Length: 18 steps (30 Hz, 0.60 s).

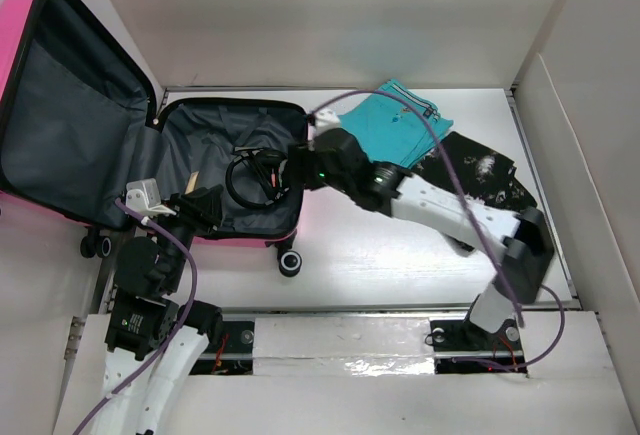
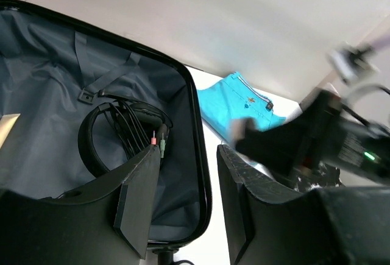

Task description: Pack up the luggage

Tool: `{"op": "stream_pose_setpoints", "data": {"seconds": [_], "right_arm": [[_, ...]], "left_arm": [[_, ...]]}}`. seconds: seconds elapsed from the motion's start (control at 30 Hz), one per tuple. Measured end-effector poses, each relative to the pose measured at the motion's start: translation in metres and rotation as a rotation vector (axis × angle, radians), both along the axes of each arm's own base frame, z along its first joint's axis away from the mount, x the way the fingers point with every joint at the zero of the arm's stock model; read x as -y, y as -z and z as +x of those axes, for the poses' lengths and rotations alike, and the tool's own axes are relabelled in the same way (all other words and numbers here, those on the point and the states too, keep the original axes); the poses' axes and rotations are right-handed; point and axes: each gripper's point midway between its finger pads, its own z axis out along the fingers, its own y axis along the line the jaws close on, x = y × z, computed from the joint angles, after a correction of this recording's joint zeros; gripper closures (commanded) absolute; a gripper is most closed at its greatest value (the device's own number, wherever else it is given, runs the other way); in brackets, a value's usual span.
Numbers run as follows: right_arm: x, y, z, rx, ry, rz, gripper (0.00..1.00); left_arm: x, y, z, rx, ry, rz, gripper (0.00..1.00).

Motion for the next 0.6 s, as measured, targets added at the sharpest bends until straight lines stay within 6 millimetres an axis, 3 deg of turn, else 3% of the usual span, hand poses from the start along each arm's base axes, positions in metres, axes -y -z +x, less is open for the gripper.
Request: {"op": "stream_pose_setpoints", "data": {"seconds": [0.17, 0.2, 0.27, 0.33, 0.47, 0.57, 0.6], "right_arm": [[-0.118, 0.003, 0.021, 0.027, -0.226, 0.075, 0.41], [-0.141, 0.008, 0.023, 0.026, -0.269, 0.091, 0.36], [-0.180, 0.020, 0.024, 0.025, -0.336, 0.117, 0.17], [-0.203, 0.033, 0.020, 0.013, -0.386, 0.134, 0.02], [-0.209, 0.047, 0.005, -0.009, -0.439, 0.131, 0.00], [-0.178, 0.042, -0.001, 0.001, -0.422, 0.105, 0.12], [-0.162, 0.036, 0.000, 0.015, -0.406, 0.107, 0.23]], "left_arm": [[0.000, 0.000, 0.000, 0.000, 0.000, 0.000, 0.61], [0.000, 0.000, 0.000, 0.000, 0.000, 0.000, 0.61], [0.000, 0.000, 0.000, 0.000, 0.000, 0.000, 0.61], [0.000, 0.000, 0.000, -0.001, 0.000, 0.000, 0.61], [0.000, 0.000, 0.000, -0.001, 0.000, 0.000, 0.61], [0.000, 0.000, 0.000, -0.002, 0.001, 0.001, 0.61], [0.000, 0.001, 0.001, -0.003, 0.001, 0.001, 0.61]]}}
